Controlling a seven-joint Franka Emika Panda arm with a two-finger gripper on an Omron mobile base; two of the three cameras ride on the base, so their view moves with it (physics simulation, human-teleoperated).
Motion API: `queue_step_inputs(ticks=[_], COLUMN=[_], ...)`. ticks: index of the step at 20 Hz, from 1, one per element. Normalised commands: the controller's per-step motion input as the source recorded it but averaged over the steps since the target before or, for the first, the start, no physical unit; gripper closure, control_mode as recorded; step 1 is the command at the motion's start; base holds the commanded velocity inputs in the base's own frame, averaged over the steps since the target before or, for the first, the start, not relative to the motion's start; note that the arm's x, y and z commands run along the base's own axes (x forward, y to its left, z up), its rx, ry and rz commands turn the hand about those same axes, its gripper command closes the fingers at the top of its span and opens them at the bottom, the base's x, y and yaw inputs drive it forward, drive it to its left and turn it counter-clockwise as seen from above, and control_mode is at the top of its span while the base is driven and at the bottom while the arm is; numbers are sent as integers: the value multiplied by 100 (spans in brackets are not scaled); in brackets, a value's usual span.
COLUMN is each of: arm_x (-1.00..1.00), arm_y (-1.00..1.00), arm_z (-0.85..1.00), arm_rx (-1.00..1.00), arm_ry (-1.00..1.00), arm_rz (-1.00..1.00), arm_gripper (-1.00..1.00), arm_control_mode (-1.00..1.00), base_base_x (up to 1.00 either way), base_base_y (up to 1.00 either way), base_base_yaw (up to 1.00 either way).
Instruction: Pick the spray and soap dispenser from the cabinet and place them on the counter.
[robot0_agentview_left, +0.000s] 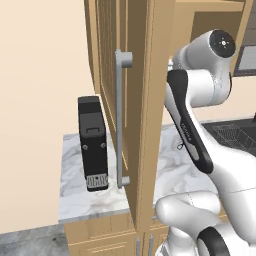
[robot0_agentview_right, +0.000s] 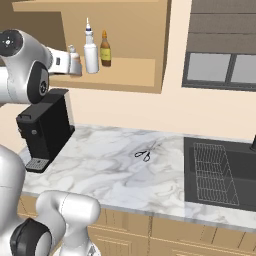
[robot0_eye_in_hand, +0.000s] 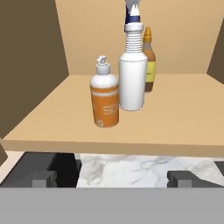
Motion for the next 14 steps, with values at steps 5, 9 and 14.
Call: queue_step_inputs(ticks=[5, 9, 14], arm_x=[20, 11, 14], arm_y=[3, 5, 5], arm_z=[0, 0, 0], arm_rx=[0, 0, 0], arm_ry=[1, 0, 0], arm_rz=[0, 0, 0], arm_gripper=[-100, -100, -100], arm_control_mode=[-100, -100, -100], base_base_x=[0, 0, 0], base_base_y=[0, 0, 0], base_base_yaw=[0, 0, 0])
